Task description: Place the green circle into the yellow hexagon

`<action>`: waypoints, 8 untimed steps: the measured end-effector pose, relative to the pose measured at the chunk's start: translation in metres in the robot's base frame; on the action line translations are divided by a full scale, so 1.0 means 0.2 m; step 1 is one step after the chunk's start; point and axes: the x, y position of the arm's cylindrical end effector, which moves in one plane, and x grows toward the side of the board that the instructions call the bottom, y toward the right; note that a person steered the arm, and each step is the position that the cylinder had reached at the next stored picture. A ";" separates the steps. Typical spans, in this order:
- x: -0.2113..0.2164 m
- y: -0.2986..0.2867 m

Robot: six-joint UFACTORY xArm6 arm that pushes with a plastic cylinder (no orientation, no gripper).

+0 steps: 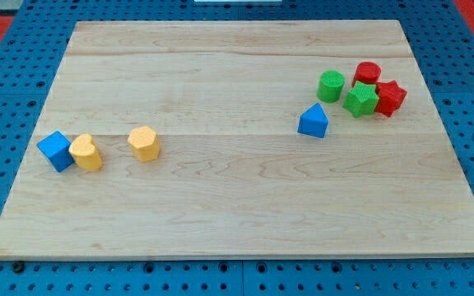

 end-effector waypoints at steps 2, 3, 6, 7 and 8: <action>-0.48 -0.26; -0.52 -0.83; -0.34 -1.85; -0.27 -2.02; -0.24 -2.10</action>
